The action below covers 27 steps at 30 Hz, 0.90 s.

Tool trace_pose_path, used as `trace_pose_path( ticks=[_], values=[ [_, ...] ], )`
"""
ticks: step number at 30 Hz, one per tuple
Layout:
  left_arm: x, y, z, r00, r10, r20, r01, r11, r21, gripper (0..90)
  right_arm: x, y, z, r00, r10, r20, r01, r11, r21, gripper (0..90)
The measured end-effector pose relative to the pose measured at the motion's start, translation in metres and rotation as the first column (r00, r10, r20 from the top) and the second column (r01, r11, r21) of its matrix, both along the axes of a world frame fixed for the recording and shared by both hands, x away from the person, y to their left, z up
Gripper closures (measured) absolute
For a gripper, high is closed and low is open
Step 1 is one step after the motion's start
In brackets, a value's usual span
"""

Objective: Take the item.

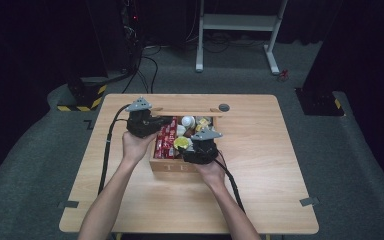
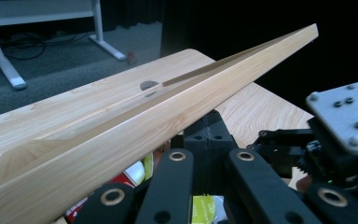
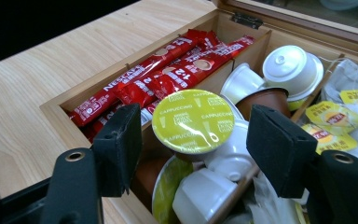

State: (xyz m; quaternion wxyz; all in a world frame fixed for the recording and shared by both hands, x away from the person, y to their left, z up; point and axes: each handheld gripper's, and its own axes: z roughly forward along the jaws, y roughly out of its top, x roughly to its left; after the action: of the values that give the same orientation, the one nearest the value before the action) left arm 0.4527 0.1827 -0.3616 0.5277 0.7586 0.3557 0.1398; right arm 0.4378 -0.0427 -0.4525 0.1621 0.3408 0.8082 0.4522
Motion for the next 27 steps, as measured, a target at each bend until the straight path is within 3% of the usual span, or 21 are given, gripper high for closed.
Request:
trace_pose_path(
  ticks=[9,27],
  values=[
    [0.003,-0.001,0.003,1.0,0.004,0.0,-0.004,1.0,0.008,90.0,0.01,0.015,-0.004,0.9998,-0.009,-0.016,0.008,0.9987,-0.05,31.5],
    [0.005,-0.002,0.004,1.0,-0.001,-0.004,0.001,0.9999,0.013,90.0,0.018,0.022,-0.012,0.9975,-0.033,-0.062,0.029,0.9968,-0.075,34.3]
  ],
)
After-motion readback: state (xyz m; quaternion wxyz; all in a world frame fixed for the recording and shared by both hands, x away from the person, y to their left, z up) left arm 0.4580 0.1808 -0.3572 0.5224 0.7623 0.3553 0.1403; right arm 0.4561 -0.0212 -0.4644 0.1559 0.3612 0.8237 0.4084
